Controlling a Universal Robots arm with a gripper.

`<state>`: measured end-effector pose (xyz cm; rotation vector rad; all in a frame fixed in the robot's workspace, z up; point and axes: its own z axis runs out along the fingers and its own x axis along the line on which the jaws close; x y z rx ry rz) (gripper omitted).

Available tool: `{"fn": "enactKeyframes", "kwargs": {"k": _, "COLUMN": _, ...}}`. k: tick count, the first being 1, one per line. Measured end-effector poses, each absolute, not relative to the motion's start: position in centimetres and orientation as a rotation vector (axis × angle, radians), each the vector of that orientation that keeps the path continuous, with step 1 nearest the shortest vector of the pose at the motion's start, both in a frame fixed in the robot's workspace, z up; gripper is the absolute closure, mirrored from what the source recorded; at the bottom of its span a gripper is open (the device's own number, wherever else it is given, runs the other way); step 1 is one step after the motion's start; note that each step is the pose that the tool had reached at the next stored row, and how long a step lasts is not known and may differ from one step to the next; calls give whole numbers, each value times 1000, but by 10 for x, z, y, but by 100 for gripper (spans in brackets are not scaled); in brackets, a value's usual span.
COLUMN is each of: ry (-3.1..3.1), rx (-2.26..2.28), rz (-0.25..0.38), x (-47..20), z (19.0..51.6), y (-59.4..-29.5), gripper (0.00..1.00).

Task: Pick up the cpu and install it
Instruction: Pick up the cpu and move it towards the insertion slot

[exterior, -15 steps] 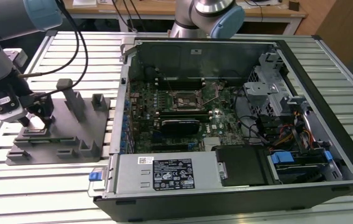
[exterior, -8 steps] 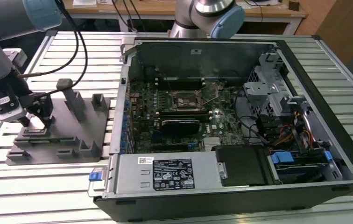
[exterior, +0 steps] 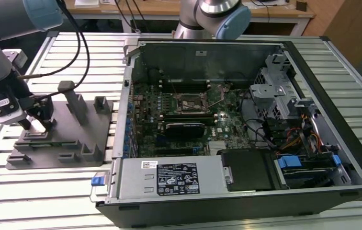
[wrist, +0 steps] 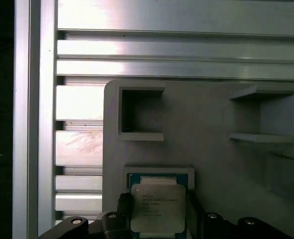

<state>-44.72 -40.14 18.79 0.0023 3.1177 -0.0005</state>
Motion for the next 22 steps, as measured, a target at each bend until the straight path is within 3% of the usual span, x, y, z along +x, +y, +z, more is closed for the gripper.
{"fn": "enactKeyframes", "kwargs": {"k": 22, "ry": 3118, "rx": 2, "rz": 1, "x": -447, "z": 201, "y": -401, "gripper": 47}}
